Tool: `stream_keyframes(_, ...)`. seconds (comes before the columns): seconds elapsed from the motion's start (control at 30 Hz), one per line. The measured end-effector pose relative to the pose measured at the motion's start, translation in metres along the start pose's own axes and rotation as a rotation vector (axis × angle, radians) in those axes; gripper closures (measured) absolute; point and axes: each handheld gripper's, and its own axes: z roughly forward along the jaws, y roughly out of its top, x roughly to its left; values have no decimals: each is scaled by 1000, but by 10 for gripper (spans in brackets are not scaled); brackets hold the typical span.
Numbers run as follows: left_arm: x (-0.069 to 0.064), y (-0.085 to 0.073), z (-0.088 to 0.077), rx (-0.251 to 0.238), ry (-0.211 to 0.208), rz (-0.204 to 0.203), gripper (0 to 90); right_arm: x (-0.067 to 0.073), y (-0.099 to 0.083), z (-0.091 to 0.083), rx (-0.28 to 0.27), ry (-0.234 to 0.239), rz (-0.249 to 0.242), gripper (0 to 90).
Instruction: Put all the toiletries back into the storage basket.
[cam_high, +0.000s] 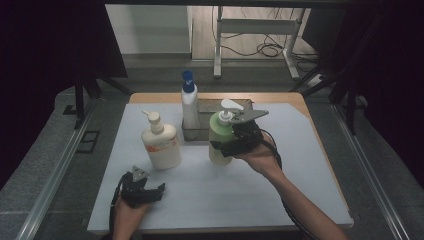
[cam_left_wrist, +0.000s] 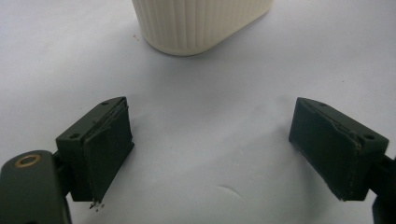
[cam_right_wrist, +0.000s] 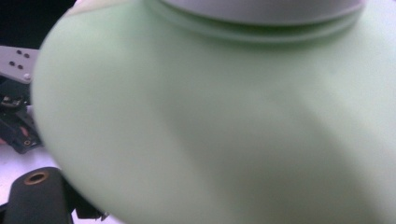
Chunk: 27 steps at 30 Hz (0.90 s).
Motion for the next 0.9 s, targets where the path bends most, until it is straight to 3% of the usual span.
stream_keyframes(0.9, 0, 0, 0, 1, -1, 1, 127, -25, 29, 14, 5, -82, 37, 119)
